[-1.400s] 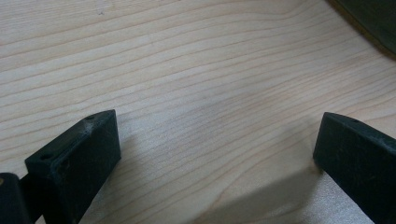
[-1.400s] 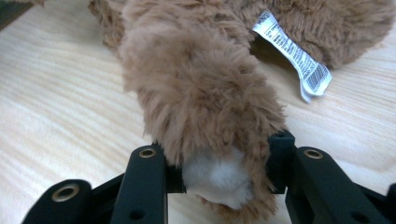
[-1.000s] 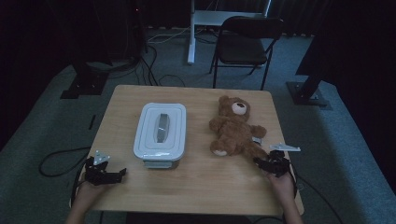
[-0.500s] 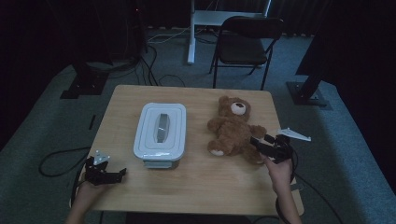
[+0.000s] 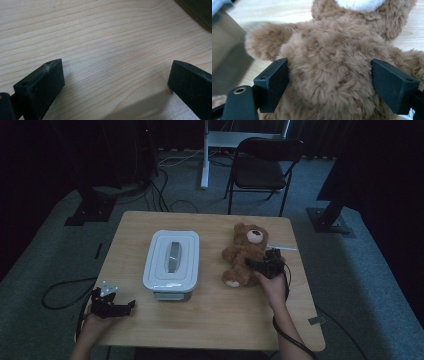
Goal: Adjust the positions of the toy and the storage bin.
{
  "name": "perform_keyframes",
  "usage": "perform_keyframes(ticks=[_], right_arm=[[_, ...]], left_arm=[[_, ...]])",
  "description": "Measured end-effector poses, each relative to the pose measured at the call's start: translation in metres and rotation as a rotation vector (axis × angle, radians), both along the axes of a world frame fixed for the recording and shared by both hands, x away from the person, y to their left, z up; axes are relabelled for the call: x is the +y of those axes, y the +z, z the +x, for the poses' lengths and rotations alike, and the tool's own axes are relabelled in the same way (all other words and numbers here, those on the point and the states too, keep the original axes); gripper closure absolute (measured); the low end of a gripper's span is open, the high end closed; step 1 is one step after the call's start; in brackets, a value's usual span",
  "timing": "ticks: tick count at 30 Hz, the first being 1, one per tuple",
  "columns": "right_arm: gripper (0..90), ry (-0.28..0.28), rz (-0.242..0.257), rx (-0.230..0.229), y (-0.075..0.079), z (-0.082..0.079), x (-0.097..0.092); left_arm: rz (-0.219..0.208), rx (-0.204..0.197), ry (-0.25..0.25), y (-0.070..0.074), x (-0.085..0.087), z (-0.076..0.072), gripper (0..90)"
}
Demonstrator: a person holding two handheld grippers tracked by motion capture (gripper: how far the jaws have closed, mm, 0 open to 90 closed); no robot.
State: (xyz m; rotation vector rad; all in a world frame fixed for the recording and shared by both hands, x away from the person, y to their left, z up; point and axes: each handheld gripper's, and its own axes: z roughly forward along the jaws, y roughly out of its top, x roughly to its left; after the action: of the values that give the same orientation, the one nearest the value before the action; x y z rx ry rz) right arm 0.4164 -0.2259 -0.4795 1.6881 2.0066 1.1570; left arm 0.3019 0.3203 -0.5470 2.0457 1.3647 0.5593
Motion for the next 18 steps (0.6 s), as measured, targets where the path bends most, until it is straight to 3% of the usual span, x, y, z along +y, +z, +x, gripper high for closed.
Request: perform_keyframes(ticks=[3,6,14,18], right_arm=[[18.6,0.010,-0.035,0.042,-0.007,0.003,0.006],[18.9,0.012,-0.056,0.056,-0.010,0.004,0.011],[18.3,0.040,-0.075,0.017,-0.015,0.000,0.017],[33.8,0.033,-0.098,0.000,-0.016,-0.001,0.016]], left_arm=[[0.000,0.000,0.000,0.000,0.000,0.000,1.0],[0.000,0.000,0.000,0.000,0.000,0.000,1.0],[0.000,0.000,0.000,0.000,0.000,0.000,1.0],[0.000,0.000,0.000,0.000,0.000,0.000,1.1]])
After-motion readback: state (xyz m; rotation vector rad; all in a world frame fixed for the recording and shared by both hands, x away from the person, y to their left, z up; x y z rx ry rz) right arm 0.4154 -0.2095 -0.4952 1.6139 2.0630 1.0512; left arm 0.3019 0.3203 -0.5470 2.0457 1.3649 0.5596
